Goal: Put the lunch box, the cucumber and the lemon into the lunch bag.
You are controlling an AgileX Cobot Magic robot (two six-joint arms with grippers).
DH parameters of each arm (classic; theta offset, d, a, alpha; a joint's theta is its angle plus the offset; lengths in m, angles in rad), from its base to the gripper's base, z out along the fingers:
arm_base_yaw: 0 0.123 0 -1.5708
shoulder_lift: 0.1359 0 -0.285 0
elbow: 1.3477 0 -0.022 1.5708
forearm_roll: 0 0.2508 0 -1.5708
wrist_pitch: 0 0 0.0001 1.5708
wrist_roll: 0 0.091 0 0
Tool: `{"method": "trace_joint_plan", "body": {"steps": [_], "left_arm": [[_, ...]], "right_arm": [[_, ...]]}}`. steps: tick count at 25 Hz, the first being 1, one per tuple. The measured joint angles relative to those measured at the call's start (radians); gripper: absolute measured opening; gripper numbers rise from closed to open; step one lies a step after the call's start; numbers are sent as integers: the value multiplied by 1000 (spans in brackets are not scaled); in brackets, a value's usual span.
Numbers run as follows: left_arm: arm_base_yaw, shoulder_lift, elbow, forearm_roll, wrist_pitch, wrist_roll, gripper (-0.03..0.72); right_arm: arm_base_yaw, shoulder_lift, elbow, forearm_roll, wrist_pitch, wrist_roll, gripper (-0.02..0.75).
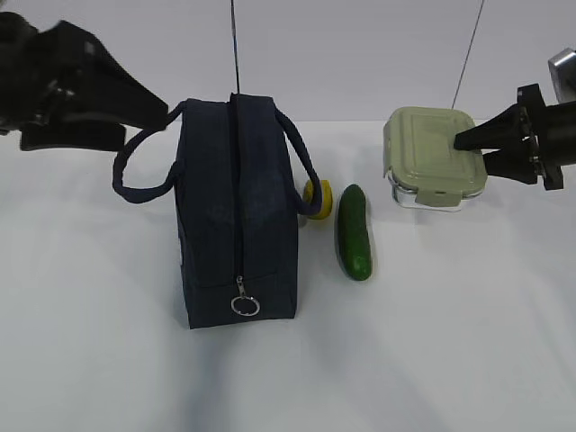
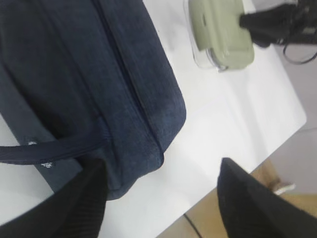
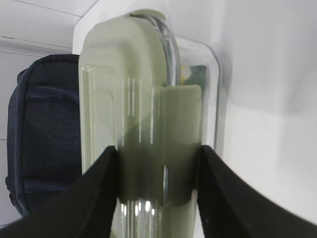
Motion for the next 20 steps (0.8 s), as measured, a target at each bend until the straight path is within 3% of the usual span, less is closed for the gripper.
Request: {"method": "trace_joint_plan", "body": {"steps": [4, 8, 20], "left_arm": [[-75, 61, -34, 154, -17, -121, 501], [-82, 92, -35, 225, -45, -184, 501], [-82, 216, -37, 157, -121, -198, 501]], "right_arm": [[0, 0, 0, 0, 0, 2, 342], [0, 0, 0, 0, 0, 6, 342], [0, 0, 0, -2, 0, 10, 342]]}}
